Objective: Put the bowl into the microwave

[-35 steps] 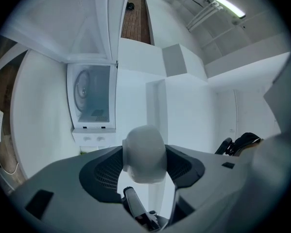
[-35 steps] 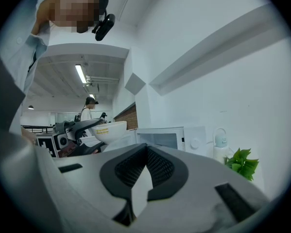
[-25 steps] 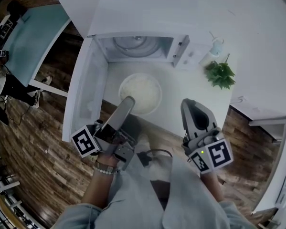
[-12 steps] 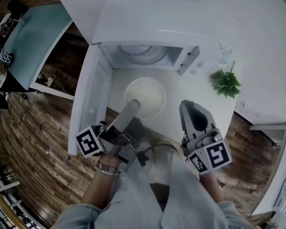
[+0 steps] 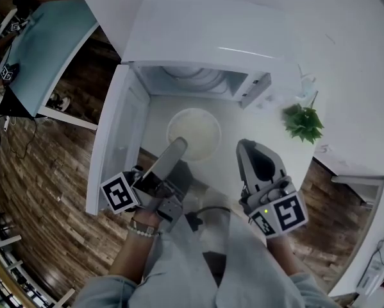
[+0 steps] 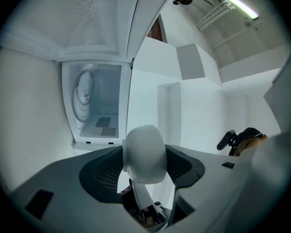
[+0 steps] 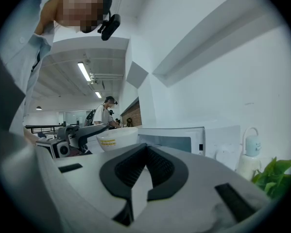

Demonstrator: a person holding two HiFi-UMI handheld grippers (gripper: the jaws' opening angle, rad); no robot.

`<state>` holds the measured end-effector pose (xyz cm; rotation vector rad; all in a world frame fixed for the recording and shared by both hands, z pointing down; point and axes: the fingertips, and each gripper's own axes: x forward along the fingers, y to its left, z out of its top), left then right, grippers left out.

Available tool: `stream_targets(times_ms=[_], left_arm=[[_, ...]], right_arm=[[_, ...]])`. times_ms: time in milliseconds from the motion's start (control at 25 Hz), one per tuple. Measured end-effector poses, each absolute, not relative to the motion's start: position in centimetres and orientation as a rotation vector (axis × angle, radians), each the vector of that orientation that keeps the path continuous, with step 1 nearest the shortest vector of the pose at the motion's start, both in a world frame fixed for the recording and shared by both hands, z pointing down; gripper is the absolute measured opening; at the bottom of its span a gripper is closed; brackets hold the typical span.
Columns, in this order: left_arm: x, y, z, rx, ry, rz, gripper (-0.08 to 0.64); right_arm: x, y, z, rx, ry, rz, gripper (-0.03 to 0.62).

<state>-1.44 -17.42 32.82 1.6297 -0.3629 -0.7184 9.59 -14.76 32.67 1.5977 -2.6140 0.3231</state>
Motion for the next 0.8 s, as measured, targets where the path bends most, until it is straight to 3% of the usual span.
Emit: stream_targets(times_ms=[280,520,640,800], left_arm=[[-0.8,-18.4,33.1,1.612,-0.405,-0.767,0.255],[-0.2,-19.1,33.1,1.597,-0.432,-0.802,0.255],[0.2,-19.4,33.1,1.588,-0.434,-0.815,0.255],[0.8,-19.7,33.2,1.578,-0.433,-0.823,0.255]], right_arm=[[9.3,-16.0,32.2,1.509,-2.685,0.274,0.0],[7.9,-16.4,32.2,1.347,-2.751,0.21,0.162],[7.0,-16.4,32.7,1.241,-2.756,0.156,0.273],[6.5,-16.9,33.3,1.2,-2.736,0.125,0.312]])
